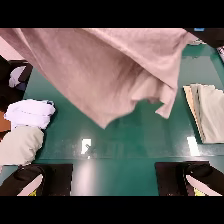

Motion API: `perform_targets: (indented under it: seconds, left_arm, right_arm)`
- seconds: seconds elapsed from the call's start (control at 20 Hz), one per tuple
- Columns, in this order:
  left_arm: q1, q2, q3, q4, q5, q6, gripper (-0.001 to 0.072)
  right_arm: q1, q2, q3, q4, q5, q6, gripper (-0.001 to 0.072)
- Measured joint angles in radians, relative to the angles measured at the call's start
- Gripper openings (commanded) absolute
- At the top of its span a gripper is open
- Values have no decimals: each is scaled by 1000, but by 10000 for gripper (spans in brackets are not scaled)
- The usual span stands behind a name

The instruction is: Fold the shirts.

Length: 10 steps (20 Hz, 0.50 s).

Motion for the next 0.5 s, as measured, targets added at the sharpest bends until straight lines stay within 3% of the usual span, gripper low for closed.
perform_targets:
  seconds: [0.25,0.4,0.5]
  left_arm:
    - [0,-135,-74,47,-93,0,27]
    - [0,-241,-230,107,-113,0,27]
    - [0,-313,-344,158,-81,3,26]
  right_arm:
    - [32,-72,-179,-9,97,36,16]
    - [76,-157,-372,-8,66,39,29]
    - [97,-227,-477,-7,-3,30,419]
